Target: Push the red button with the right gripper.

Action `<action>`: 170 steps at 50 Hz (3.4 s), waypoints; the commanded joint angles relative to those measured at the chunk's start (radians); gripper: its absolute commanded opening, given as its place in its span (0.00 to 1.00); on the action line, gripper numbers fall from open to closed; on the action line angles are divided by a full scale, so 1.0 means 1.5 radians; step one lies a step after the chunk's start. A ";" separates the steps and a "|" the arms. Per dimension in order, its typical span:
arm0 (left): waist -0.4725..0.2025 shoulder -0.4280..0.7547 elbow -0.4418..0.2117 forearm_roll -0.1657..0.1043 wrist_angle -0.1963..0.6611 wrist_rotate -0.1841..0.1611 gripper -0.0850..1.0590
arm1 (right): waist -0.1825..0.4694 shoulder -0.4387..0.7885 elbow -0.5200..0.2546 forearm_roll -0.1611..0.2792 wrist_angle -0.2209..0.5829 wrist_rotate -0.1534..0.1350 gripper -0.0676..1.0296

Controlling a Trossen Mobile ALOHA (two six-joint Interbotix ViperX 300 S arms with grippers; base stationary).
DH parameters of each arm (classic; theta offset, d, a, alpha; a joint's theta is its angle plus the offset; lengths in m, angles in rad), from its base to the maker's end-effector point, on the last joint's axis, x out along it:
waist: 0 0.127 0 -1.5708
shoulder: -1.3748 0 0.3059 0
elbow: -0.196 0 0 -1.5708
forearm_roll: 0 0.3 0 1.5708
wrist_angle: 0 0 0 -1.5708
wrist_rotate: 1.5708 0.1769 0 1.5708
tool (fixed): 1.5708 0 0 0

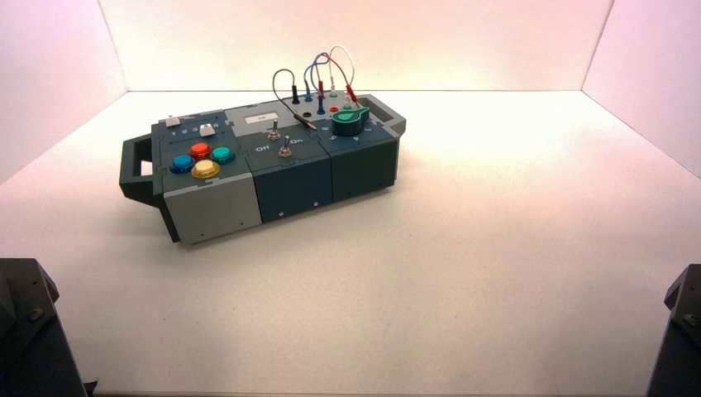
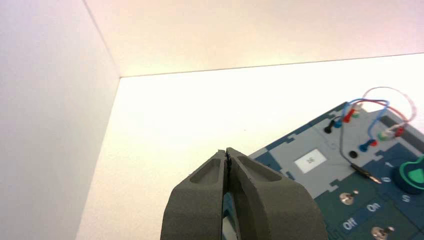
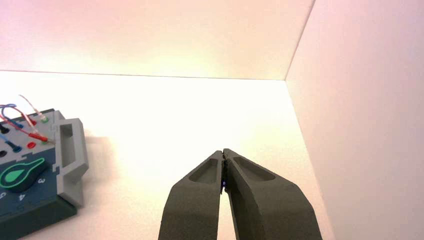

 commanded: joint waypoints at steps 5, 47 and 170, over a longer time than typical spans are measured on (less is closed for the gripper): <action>0.060 0.011 -0.031 0.001 -0.007 0.005 0.05 | 0.024 0.019 -0.012 0.006 -0.004 0.002 0.04; 0.140 0.003 -0.030 0.000 -0.003 0.005 0.05 | 0.493 0.387 -0.214 0.073 0.008 0.000 0.04; 0.192 -0.005 -0.026 0.000 -0.005 0.005 0.05 | 0.682 1.057 -0.890 0.137 0.311 -0.006 0.04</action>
